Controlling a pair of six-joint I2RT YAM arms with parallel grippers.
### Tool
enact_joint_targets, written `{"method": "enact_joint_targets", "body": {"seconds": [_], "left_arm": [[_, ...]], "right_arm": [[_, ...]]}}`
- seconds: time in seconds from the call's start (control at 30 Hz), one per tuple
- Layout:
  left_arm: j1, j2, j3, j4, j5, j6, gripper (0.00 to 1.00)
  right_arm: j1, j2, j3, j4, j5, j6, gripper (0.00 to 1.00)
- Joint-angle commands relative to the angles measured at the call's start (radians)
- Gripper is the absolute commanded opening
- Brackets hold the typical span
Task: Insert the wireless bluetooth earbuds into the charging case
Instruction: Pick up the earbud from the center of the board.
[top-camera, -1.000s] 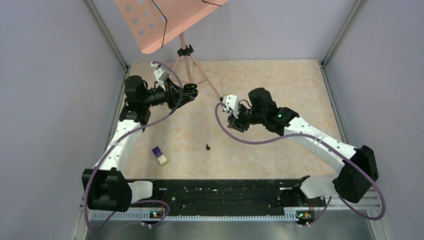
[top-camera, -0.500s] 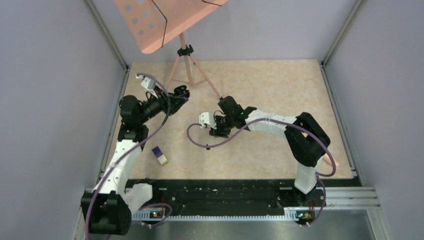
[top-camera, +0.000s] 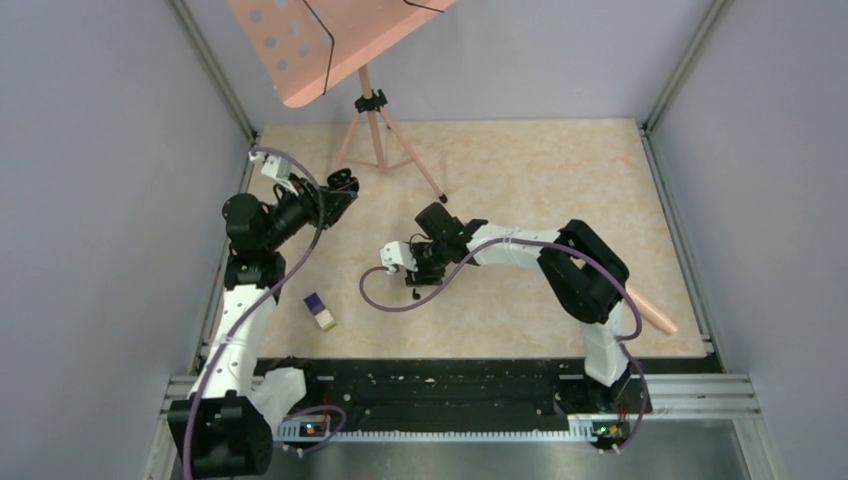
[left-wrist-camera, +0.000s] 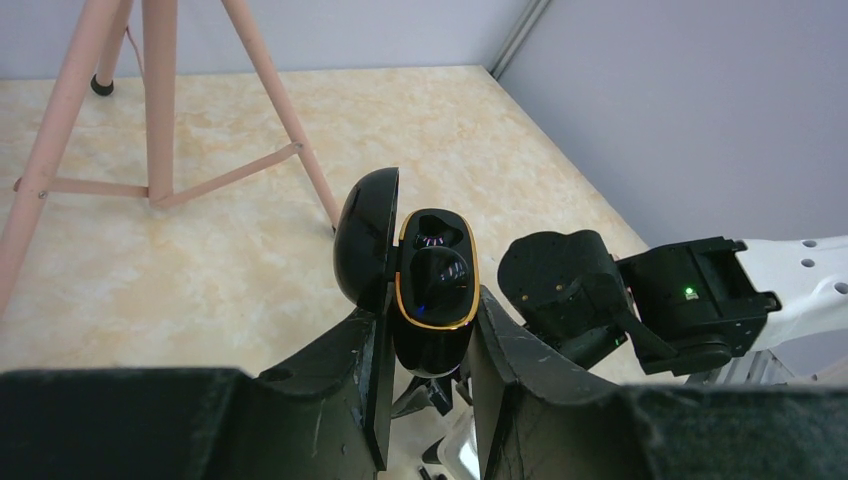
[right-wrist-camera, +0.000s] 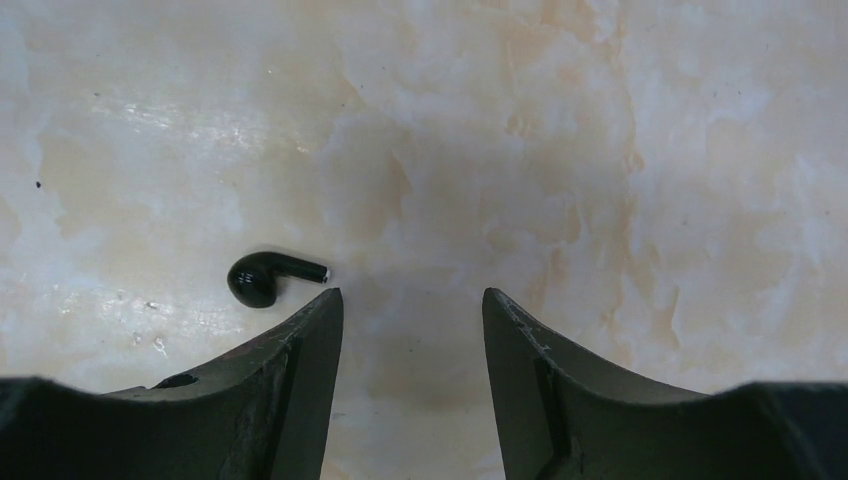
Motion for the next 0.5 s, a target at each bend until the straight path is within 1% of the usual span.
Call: {"method": "enact_joint_targets", "body": {"seconds": [0.0,0.17,0.3,0.47], "left_arm": [[0.015,-0.032,0.012,0.018,-0.008,0.001,0.00],[0.015,-0.041,-0.005,0.046,-0.001,-0.024,0.00],[0.017,-0.050,-0.025,0.073,0.015,-0.047,0.00],[0.017,-0.065,-0.054,0.106,0.028,-0.072,0.00]], "right_arm": [[0.016,-0.005,0.006,-0.008,-0.046,-0.062,0.54],[0.039,0.002,0.016,-0.060,-0.053,-0.121,0.54],[0.058,0.023,0.047,-0.134,-0.057,-0.163,0.54],[0.087,0.019,0.052,-0.166,-0.055,-0.169,0.54]]}}
